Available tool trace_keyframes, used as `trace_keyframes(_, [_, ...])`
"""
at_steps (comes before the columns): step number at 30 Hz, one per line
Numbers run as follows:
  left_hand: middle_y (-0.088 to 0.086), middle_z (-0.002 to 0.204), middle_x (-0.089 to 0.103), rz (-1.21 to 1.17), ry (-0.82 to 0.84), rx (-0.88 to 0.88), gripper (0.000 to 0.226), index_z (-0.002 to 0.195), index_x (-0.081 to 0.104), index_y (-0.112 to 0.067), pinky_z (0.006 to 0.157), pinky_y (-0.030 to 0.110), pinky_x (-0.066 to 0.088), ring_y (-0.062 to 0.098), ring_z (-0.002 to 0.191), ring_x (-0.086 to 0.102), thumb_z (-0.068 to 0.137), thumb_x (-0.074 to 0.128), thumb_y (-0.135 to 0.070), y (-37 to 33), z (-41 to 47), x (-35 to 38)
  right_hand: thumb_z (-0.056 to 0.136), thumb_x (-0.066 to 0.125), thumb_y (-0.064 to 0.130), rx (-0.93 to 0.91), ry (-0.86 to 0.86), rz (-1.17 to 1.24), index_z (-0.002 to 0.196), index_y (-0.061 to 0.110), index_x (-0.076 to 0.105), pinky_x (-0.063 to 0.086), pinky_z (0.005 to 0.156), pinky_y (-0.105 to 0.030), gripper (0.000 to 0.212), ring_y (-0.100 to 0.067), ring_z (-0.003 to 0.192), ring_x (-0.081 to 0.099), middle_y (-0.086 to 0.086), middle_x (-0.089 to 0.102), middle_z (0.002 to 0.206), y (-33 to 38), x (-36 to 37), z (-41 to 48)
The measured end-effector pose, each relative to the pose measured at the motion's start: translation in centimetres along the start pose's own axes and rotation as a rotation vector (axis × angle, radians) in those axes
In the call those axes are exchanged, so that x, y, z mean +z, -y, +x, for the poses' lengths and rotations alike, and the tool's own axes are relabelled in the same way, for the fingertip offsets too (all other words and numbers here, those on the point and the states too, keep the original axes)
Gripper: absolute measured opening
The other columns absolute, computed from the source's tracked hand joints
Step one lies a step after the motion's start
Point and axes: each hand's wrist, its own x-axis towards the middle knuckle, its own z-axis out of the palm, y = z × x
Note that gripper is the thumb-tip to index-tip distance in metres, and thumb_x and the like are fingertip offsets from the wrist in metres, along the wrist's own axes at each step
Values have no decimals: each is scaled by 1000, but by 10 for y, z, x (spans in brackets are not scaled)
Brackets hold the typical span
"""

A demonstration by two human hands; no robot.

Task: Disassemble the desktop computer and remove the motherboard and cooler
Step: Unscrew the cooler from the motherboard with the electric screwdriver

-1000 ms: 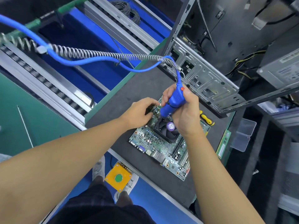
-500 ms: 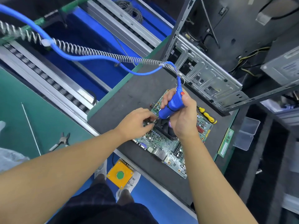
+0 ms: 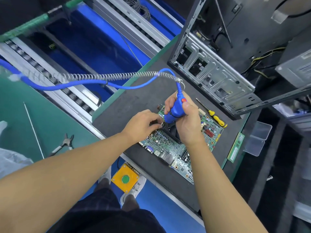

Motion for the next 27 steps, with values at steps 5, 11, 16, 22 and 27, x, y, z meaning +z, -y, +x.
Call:
trace_keyframes(5, [-7, 78, 55, 9, 21, -34, 10, 94, 74, -18, 74, 28, 42, 7, 84, 48, 85, 75, -21, -1, 2, 1, 81, 41, 35, 17, -1, 9, 73, 21, 54, 31, 66, -45, 22, -29, 68, 40, -4, 52, 71, -1, -4, 3])
trace_keyframes(11, [-10, 73, 53, -5, 17, -16, 8, 91, 72, -18, 68, 23, 35, 4, 78, 41, 84, 76, -19, -1, 1, 0, 86, 40, 36, 21, 2, -43, 75, 19, 54, 32, 65, -47, 24, -42, 70, 38, -11, 51, 75, -5, -4, 5])
trace_keyframes(16, [-16, 72, 49, -3, 27, -18, 8, 91, 72, -20, 69, 24, 36, 6, 79, 44, 84, 76, -21, -1, 2, 0, 86, 41, 37, 45, -4, -17, 75, 17, 55, 32, 68, -46, 27, -41, 71, 38, -11, 51, 75, -6, -7, 7])
trace_keyframes(22, [-24, 70, 44, -27, 0, -14, 10, 91, 74, -18, 66, 20, 33, 0, 76, 40, 82, 78, -19, -2, 1, 0, 85, 44, 37, 62, -37, 23, 67, 20, 54, 31, 64, -45, 27, -26, 65, 41, -2, 52, 68, -3, -4, 9])
trace_keyframes(27, [-25, 70, 44, -20, -12, -23, 10, 90, 74, -19, 66, 20, 35, 0, 76, 40, 81, 78, -19, -1, 1, 0, 81, 42, 36, 61, -44, 56, 63, 20, 53, 31, 63, -40, 27, -26, 64, 39, -1, 51, 65, 0, -4, 9])
